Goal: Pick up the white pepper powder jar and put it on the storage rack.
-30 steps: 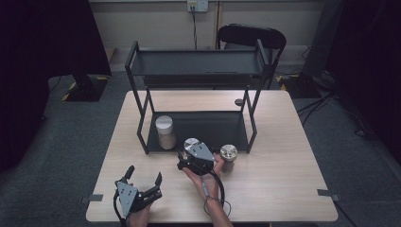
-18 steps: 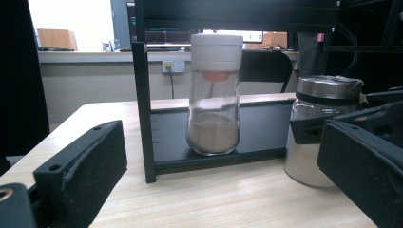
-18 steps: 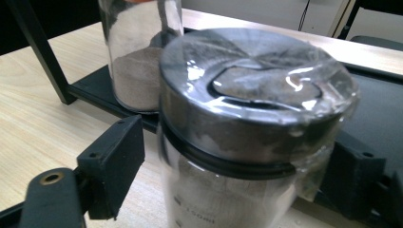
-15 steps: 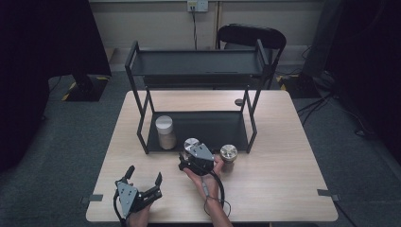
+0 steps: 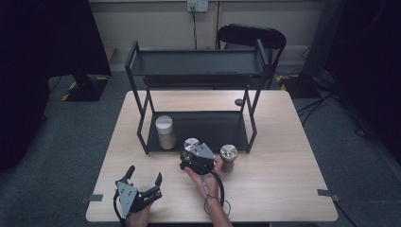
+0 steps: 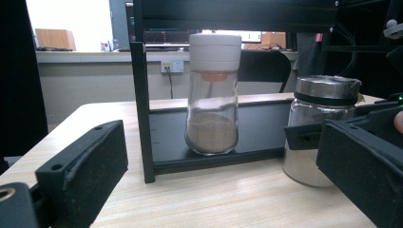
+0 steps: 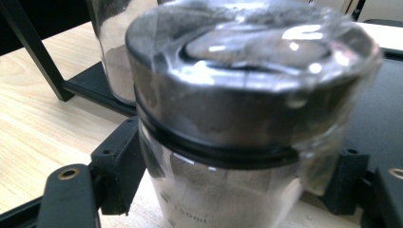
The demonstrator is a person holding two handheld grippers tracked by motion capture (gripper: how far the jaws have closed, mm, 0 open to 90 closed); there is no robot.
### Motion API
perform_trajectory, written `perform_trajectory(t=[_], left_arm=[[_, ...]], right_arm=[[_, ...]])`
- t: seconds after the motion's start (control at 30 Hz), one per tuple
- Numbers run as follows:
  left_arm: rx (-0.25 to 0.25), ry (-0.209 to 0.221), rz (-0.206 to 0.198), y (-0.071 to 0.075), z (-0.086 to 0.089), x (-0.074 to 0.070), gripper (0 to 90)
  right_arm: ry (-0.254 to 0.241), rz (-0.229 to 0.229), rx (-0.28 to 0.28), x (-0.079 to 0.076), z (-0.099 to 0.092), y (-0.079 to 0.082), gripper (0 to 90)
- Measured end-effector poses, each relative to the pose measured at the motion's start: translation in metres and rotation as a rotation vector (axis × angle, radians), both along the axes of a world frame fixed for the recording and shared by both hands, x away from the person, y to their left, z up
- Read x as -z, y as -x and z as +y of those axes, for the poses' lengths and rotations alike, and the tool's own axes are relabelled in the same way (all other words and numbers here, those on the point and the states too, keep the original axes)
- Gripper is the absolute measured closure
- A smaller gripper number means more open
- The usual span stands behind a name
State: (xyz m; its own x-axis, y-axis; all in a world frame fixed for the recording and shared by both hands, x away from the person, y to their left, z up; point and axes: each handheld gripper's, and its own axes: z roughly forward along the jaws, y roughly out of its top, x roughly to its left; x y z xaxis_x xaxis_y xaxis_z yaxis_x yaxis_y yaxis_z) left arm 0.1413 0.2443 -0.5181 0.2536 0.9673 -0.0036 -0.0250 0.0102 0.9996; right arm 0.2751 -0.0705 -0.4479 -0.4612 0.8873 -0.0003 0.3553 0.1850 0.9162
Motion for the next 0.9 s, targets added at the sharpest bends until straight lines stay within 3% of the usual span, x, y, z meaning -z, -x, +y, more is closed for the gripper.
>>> perform_trajectory(t=[0.2,0.9], left_arm=[[0.0,0.0,0.0,0.0,0.0,-0.0001,2.5],[0.0,0.0,0.0,0.0,0.0,0.0,2.8]], right_arm=[[0.007,-0.005,0.002,0.0001,0.0005,0.0,30.0],[0.024,-0.025,-0.007,0.0014,0.0015,0.0021,30.4]])
